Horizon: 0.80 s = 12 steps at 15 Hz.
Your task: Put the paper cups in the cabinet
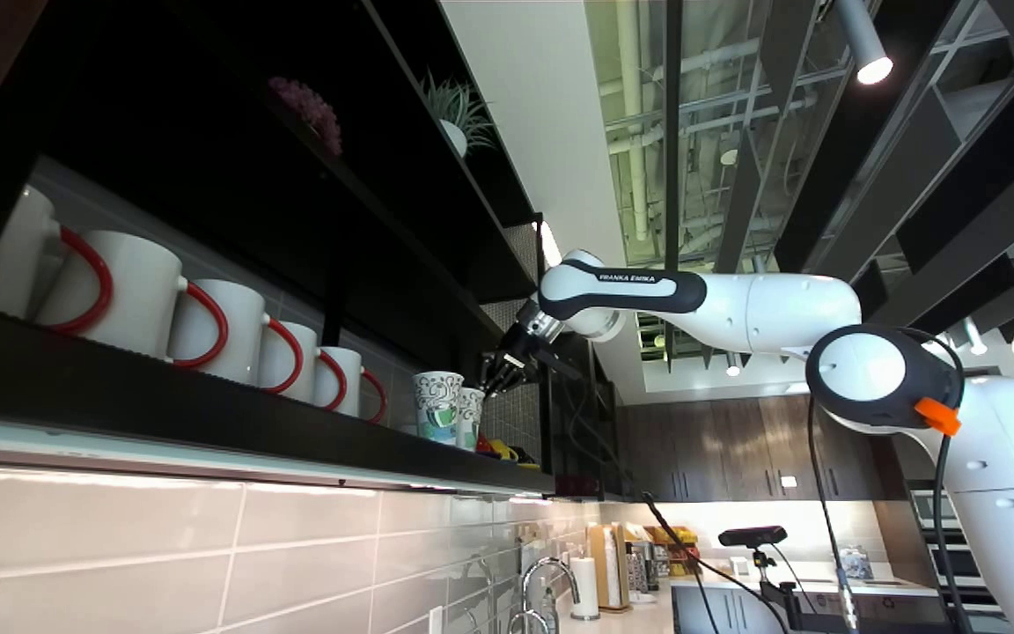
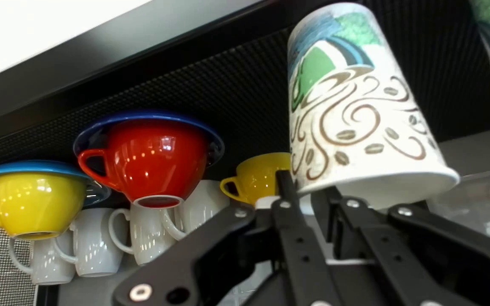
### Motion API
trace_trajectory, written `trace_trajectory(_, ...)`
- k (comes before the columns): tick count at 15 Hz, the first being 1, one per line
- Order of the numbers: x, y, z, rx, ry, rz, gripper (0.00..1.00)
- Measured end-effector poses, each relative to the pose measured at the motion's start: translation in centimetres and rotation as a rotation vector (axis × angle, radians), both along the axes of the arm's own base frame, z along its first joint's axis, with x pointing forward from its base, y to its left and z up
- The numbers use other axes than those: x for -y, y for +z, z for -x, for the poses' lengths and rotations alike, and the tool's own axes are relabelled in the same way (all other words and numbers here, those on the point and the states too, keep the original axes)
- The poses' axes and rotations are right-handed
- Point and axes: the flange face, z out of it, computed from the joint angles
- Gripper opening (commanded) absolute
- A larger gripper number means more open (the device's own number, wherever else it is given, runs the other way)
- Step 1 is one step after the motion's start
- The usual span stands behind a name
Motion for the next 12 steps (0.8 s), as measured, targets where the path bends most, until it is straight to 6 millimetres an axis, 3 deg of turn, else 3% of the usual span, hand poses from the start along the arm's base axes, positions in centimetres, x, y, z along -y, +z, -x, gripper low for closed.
trace_trajectory(7,-0.2,1.4,0.6,0.029,0.001,0.010,0.97)
trace_trajectory(12,-1.0,3.4,2.4,0.068,0.009,0.019,1.00)
